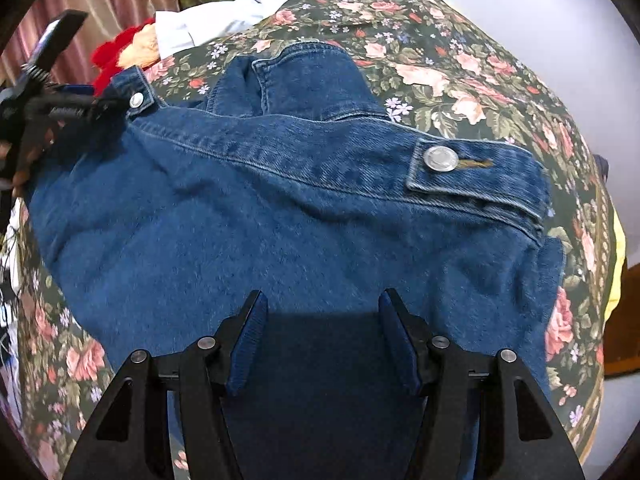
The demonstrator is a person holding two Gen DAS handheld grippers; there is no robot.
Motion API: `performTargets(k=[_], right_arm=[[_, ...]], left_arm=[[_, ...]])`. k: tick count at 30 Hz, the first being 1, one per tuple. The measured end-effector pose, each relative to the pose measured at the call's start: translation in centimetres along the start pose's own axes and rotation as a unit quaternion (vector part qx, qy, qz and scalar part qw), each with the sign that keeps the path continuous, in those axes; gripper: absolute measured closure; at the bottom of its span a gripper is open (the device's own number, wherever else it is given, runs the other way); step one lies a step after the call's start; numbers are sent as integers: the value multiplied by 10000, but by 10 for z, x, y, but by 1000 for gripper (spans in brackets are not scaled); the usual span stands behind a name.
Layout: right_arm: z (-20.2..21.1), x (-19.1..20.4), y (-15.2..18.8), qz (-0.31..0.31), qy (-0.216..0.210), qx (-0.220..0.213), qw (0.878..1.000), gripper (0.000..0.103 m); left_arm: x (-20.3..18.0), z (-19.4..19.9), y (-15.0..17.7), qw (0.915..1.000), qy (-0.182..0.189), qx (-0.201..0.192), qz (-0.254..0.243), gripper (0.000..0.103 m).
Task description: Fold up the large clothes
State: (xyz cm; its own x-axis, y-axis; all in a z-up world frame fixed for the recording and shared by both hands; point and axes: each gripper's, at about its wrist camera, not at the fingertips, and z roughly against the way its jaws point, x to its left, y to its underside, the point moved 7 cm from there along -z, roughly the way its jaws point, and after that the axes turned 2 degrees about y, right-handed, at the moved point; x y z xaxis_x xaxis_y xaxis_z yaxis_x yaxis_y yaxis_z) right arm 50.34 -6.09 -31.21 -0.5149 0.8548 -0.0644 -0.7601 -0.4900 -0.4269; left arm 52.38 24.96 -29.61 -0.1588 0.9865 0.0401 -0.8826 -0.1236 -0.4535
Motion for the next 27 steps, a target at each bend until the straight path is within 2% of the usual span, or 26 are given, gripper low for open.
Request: performTargets(k=[4, 8, 11, 17, 20, 24, 27], right_arm=[[13, -10, 11, -97, 76, -38, 9999, 47], [33, -21, 20, -275, 135, -10, 9995, 47], [47, -32, 28, -455, 257, 35, 9986, 47], [81, -43, 34, -714, 350, -176, 9967, 47], [97, -39, 32, -790, 314, -338, 9958, 47], [115, -27, 25, -797, 352, -549, 9947, 46], [121, -16, 20, -706, 337, -621, 9950, 45]], left_arm=[[1, 12, 5, 9995, 102, -50, 305, 0], [2, 41, 8, 9988, -290, -328, 218, 0], [5, 76, 11, 9967, -401, -694, 134, 0], [12, 143, 27, 9904, -316, -1335, 147, 0], [17, 169, 48, 9869, -118, -1556, 397, 0], [22, 174, 78, 9839, 282, -1514, 911, 0], [24, 164, 105, 9819, 366, -1342, 1286, 0]])
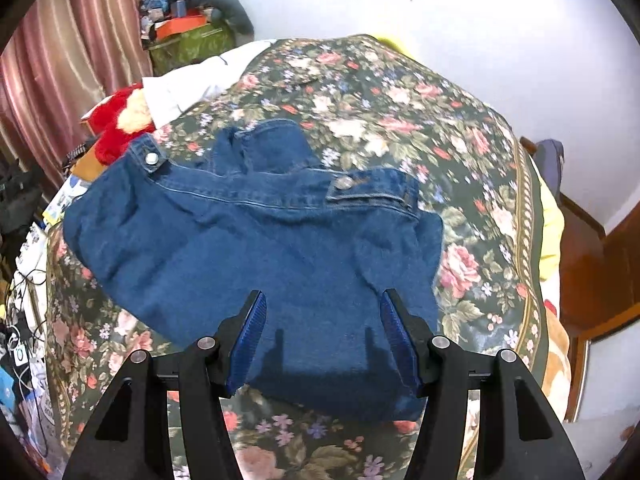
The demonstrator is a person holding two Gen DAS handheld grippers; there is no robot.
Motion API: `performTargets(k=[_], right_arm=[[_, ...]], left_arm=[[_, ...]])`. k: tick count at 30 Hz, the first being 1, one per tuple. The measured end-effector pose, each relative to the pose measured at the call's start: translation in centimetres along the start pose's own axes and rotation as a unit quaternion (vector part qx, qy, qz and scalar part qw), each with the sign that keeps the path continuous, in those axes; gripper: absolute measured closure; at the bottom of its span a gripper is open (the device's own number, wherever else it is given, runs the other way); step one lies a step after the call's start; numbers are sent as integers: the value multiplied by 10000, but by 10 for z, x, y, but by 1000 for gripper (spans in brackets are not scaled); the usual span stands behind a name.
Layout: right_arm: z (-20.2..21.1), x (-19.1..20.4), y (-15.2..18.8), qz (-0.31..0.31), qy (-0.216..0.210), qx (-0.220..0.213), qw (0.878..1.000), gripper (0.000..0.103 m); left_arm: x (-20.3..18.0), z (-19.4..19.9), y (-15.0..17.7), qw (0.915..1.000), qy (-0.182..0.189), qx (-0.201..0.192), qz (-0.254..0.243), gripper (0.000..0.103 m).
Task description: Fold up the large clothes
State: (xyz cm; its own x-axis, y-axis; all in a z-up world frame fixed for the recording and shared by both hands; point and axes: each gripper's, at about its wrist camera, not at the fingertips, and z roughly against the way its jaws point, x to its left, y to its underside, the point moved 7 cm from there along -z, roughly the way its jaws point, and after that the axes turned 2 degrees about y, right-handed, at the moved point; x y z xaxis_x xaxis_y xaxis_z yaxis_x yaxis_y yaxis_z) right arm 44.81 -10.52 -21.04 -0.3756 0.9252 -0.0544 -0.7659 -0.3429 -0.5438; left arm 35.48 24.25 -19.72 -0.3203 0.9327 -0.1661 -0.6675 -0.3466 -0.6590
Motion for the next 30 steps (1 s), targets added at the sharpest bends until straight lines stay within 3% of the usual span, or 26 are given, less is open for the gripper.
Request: performTargets(k=[4, 8, 11, 13, 18, 21, 24, 30], right_arm=[[2, 21, -3, 183, 14, -136, 9997, 18], [-5, 47, -5, 414, -48, -257, 9988, 14], [-19, 65, -3, 576, -123, -114, 9982, 14], [-32, 74, 0, 696, -98, -15, 9975, 14], [-72, 91, 15, 1005, -55, 382, 9942, 14], [-90, 96, 24, 1111, -69, 583, 9921, 14], [-96, 99, 27, 1208, -45, 550, 9911, 12], [-98, 95, 28, 1065, -269, 550, 9924, 10]], left_arm=[[7, -16, 43, 9982, 145, 359, 450, 0], [-1, -41, 79, 9906, 559, 878, 889, 3], [-13, -58, 96, 9790, 1040, 1203, 1273, 9], [-22, -67, 101, 9704, 1377, 1315, 1482, 9], [-34, -93, 106, 9542, 1711, 1496, 1945, 9], [-40, -100, 98, 9542, 1808, 1335, 1975, 12], [-44, -115, 83, 9609, 1785, 1123, 1793, 19], [-45, -133, 62, 9602, 1853, 839, 1915, 23]])
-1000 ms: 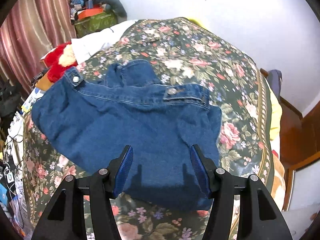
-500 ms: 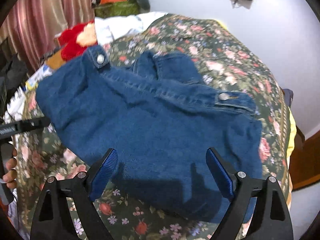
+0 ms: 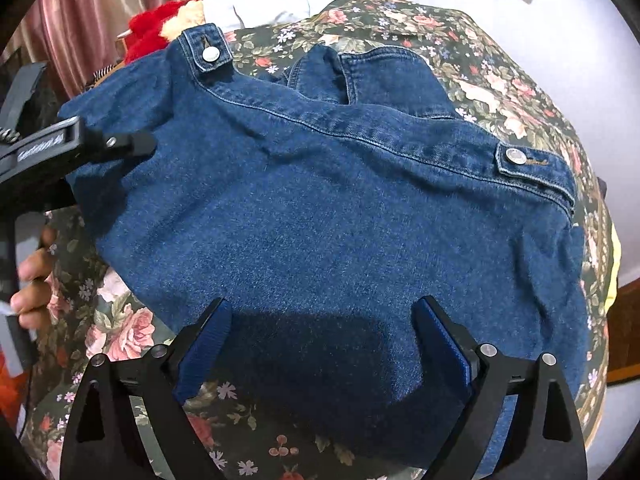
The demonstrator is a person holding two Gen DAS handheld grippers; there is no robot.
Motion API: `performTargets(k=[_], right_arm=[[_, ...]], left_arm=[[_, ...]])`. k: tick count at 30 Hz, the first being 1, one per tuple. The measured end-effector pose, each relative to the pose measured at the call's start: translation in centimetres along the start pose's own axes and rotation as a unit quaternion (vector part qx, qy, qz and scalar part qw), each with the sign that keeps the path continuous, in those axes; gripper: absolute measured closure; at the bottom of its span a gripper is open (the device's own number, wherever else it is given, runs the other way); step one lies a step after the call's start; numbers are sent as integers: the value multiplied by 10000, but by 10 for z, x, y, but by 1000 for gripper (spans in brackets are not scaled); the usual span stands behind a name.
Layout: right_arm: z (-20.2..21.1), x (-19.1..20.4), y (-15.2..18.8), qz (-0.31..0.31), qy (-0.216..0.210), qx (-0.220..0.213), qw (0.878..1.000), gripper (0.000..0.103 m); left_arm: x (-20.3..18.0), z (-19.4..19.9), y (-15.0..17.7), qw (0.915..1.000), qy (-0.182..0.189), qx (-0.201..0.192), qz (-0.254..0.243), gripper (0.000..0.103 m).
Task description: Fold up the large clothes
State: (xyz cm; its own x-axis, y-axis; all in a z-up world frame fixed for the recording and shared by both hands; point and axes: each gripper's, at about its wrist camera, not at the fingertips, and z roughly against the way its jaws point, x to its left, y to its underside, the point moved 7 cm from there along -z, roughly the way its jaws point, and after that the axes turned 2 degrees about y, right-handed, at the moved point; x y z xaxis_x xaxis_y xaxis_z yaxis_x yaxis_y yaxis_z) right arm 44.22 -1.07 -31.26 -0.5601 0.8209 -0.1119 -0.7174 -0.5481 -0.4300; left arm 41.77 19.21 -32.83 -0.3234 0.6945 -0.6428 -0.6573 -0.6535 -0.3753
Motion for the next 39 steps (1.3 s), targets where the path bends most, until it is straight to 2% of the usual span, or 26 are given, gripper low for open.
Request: performTargets(k=[2, 4, 6, 8, 12, 18, 21, 26, 29, 31, 36, 39], right_arm=[[0, 0, 0, -19, -32, -9, 10000, 10], [0, 1, -1, -11, -42, -15, 10000, 10], [1, 2, 0, 5, -58, -18, 10000, 10], [3, 5, 0, 27, -68, -17, 10000, 10], [13, 6, -3, -50, -210, -120, 9997, 10], [33, 2, -26, -840, -923, -489, 9910, 10], [23, 13, -34, -872, -968, -296, 9910, 10], [-14, 57, -26, -344, -1052, 324, 9933, 10], [-29, 74, -23, -157, -1043, 504, 9931, 9], [-31, 76, -24, -104, -1031, 553, 9931, 8], [-10, 57, -22, -481, -1670, 668, 9825, 8], [22, 24, -15, -795, -1797, 368, 9798, 8]], left_arm=[[2, 0, -7, 9997, -216, -114, -14, 44], [5, 0, -16, 9991, -388, -171, 41, 56], [1, -2, -22, 9986, -507, -132, -1, 59], [-13, 1, -24, 9970, -667, -109, -368, 64], [-51, 28, -24, 9915, -566, -392, -1101, 66], [-78, 75, -21, 9845, -437, -797, -1498, 67], [-80, 89, -19, 9817, -597, -914, -1562, 67], [-73, 85, -13, 9784, -996, -855, -1594, 67], [-68, 83, -9, 9742, -1238, -851, -1683, 67], [-72, 85, -10, 9736, -1228, -872, -1715, 67], [-107, 87, -12, 9654, -1200, -974, -2099, 67], [-148, 83, -9, 9573, -1133, -1034, -2452, 67]])
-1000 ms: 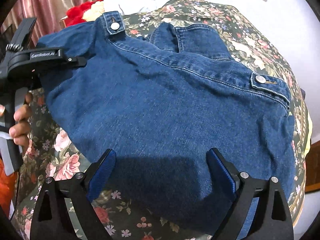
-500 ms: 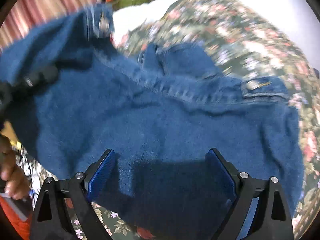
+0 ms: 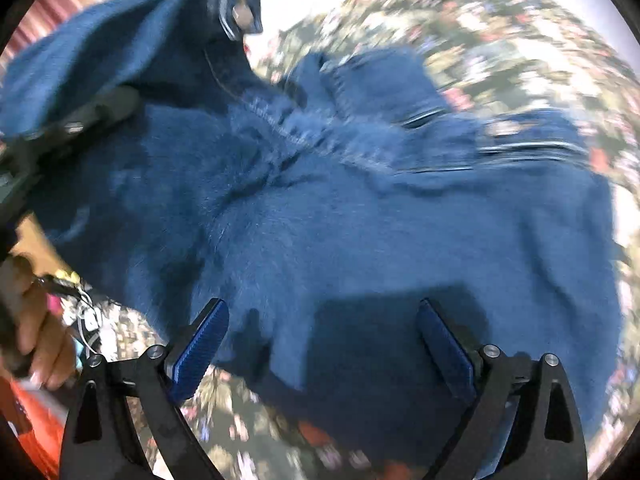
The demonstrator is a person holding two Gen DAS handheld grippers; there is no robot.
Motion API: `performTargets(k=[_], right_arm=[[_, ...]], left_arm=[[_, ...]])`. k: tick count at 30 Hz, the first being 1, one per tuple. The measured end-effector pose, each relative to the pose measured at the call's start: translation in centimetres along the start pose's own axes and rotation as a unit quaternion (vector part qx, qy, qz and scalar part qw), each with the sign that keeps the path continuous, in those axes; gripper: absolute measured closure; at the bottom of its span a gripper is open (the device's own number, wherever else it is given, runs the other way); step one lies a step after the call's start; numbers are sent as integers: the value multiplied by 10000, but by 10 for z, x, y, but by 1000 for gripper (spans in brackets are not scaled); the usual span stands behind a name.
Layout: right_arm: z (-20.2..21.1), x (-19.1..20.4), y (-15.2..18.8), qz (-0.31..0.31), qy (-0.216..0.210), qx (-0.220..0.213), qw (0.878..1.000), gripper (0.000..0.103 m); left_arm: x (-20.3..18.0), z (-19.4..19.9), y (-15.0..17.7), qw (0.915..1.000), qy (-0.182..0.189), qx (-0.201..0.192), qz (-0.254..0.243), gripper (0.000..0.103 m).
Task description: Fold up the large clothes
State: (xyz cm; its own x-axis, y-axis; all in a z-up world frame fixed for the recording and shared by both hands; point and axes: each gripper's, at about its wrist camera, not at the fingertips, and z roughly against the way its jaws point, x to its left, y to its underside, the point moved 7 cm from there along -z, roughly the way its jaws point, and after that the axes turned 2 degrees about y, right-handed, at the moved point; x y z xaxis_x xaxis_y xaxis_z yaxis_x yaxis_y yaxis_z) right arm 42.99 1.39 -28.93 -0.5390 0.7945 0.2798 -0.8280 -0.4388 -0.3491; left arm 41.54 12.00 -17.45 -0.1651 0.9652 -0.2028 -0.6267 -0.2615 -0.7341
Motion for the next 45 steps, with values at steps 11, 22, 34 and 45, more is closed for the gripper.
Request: performTargets(k=[11, 22, 34, 45], right_arm=[[146, -126, 69, -994, 883, -1107, 9849, 8], [195, -171, 145, -1629, 1080, -1266, 9725, 8], [207, -133, 101, -1184, 913, -1622, 9754, 8], [150, -64, 17, -346, 524, -1362, 9887, 8]], left_arm=[[-183, -11, 13, 9826, 453, -67, -1802, 68], [-216, -41, 126, 9454, 375, 965, -3091, 57], [-166, 40, 102, 9652, 1036, 681, -2303, 30], [-68, 3, 72, 9825, 310, 994, -1546, 21]])
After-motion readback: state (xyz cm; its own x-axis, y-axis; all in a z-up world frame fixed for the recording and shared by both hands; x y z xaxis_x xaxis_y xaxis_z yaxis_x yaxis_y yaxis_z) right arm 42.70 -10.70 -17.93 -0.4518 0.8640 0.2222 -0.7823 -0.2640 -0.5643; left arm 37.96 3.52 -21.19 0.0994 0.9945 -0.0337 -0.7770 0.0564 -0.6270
